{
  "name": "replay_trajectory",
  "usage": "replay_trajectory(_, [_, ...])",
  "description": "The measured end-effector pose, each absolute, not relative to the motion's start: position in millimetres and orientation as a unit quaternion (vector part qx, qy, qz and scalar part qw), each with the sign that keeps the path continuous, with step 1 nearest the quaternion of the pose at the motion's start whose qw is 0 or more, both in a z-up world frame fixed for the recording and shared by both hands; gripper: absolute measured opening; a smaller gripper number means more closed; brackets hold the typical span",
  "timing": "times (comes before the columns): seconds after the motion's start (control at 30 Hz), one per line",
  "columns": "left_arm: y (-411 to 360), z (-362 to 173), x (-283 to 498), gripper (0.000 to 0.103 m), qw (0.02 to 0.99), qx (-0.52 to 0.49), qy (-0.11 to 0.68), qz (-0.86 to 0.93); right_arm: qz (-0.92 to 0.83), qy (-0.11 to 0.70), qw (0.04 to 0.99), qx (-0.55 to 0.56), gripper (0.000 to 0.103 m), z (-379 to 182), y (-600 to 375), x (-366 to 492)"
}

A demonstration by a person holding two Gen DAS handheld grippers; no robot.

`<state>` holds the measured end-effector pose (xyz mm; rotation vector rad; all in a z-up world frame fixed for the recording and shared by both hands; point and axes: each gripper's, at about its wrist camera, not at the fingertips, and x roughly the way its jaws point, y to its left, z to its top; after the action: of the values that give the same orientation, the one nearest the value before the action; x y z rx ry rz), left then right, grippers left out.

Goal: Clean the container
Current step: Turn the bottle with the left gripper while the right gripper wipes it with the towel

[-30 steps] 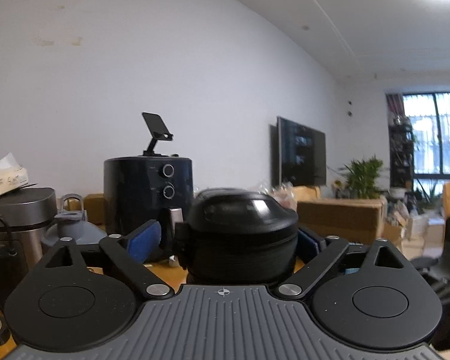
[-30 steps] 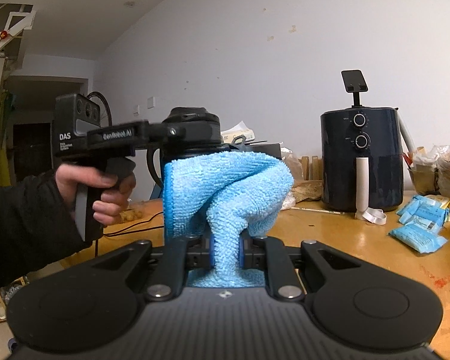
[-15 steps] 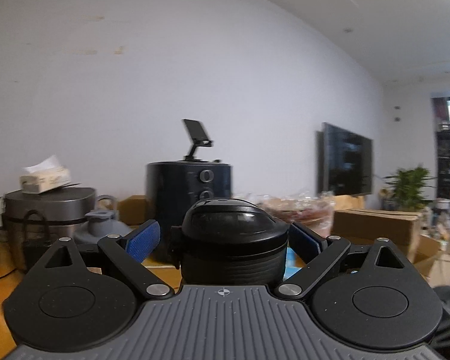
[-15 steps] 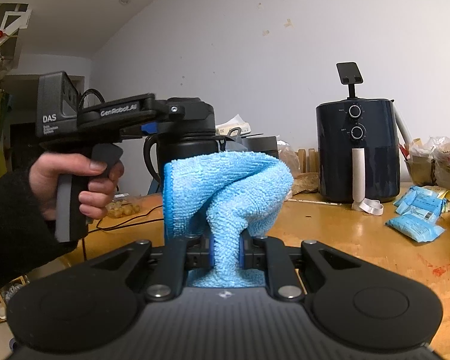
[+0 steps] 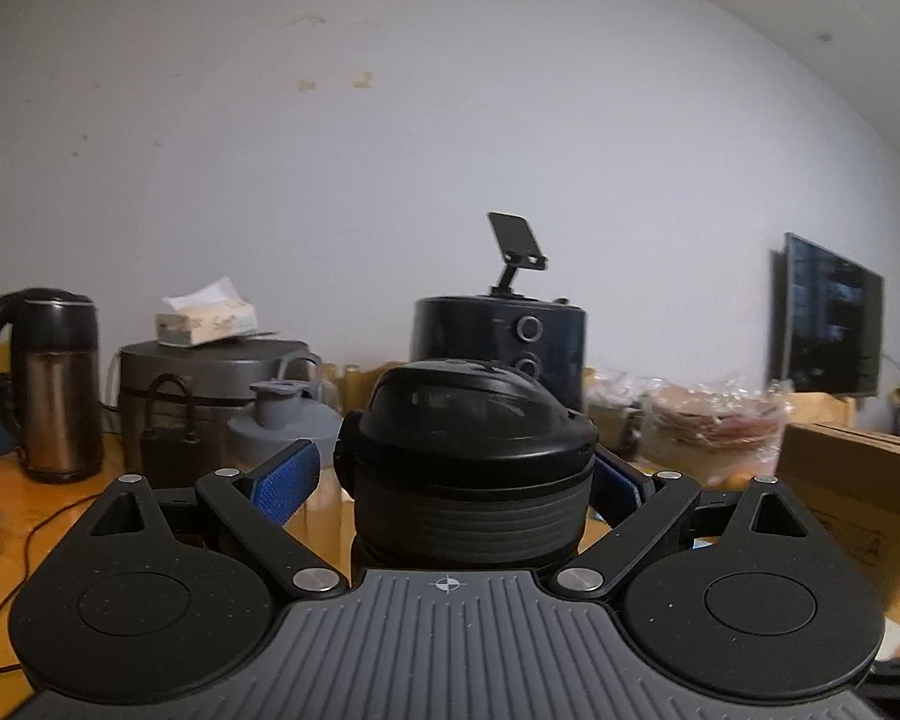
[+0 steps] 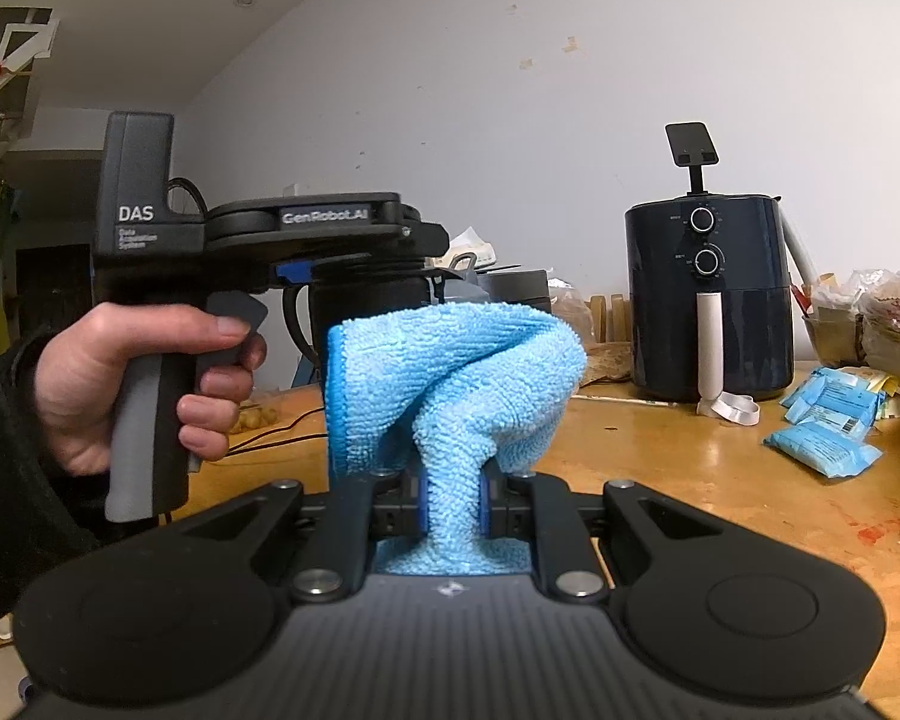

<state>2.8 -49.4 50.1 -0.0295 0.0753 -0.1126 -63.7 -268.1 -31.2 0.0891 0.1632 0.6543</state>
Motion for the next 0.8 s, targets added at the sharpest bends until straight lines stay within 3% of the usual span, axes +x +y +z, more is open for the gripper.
replay_trajectory(0.8, [-92, 58, 2, 0.094, 0.995, -0.01, 0.023, 0.099, 0.314, 0.086, 0.944, 0.049, 0.011, -36, -269, -61])
